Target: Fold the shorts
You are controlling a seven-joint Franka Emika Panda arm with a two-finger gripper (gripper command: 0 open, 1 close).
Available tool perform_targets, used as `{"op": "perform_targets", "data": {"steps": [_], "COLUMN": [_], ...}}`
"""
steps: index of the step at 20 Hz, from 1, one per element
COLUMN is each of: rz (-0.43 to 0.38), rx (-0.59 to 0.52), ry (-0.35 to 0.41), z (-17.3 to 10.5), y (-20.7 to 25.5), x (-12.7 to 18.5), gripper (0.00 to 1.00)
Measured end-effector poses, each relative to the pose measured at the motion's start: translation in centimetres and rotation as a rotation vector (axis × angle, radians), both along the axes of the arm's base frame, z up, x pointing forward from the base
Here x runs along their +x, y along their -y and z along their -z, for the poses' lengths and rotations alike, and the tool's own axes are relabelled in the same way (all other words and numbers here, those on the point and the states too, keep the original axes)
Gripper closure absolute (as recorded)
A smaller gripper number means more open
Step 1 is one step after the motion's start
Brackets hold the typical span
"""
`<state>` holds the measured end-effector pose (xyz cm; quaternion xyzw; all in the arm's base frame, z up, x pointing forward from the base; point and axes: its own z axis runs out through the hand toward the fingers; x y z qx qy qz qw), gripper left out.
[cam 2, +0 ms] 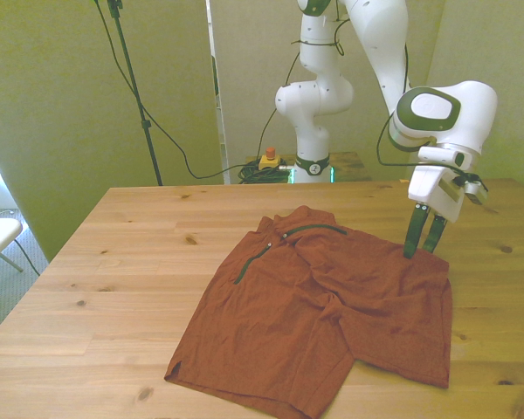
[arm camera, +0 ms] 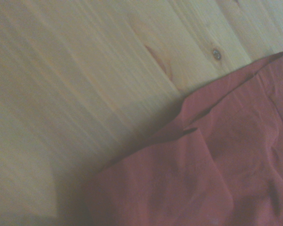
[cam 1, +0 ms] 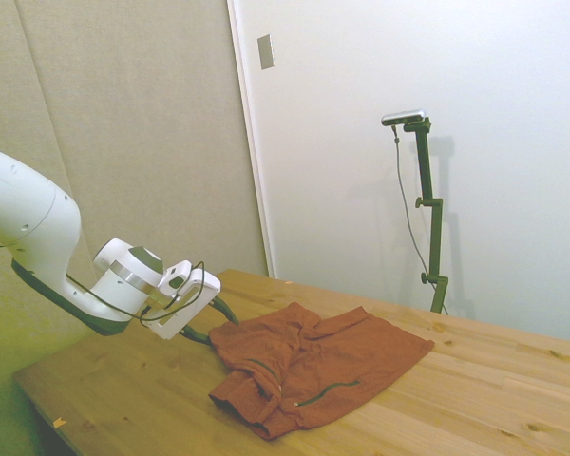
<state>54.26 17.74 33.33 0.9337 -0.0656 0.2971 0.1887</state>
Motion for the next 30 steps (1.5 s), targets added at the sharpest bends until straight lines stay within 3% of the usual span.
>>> {"op": "perform_targets", "data": {"steps": [3,4,30], "rz": [0.001,0.002,0.043], "rx": [0.004,0.004,0.065], "ry": [0.003,0.003,0.009], "z": [0.1,0.1,1.7], "y": [-0.2,-0.2,-0.7], "x": [0.6,0.5,-0.4], "gripper": [0.0,1.0,1.0]}}
